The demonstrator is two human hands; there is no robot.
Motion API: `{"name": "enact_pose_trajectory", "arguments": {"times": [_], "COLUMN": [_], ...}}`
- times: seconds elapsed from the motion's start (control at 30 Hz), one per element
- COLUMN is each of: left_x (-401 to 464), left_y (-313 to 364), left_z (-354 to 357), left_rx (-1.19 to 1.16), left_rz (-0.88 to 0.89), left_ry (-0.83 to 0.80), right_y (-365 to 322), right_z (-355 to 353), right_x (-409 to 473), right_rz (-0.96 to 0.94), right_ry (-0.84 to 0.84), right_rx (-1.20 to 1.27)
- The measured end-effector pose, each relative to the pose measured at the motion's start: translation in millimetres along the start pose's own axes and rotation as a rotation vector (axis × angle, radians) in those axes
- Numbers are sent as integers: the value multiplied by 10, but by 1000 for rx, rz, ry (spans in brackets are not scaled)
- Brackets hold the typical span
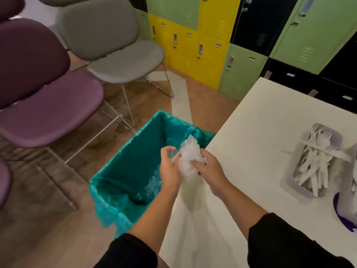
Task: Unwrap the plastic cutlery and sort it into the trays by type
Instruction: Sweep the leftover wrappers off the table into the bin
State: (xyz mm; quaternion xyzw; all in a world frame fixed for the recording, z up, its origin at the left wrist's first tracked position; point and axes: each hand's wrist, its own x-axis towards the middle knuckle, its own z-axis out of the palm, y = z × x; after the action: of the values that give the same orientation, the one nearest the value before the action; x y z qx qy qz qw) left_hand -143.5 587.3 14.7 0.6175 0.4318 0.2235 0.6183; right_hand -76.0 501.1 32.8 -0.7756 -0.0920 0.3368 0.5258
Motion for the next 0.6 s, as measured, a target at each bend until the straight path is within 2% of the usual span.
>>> {"name": "enact_pose_trajectory", "arguments": {"times": [0.1, 0.23, 0.43, 0.6], "left_x": [208, 469, 744, 900], "left_y": [-132, -358, -689, -924], "left_z": [-224, -485, -781, -958], "left_rx": [29, 225, 256, 370], "left_rz": [-31, -21, -196, -272], "left_ry": [15, 81, 68, 35], "right_y": [-16, 78, 233, 343], "right_z": [225, 525, 965, 1181], "right_x": [123, 328, 605, 779], "right_rz": [15, 128, 307, 377], "right_ry": [-112, -123, -138, -234], "right_rx": [16, 67, 180, 71]}}
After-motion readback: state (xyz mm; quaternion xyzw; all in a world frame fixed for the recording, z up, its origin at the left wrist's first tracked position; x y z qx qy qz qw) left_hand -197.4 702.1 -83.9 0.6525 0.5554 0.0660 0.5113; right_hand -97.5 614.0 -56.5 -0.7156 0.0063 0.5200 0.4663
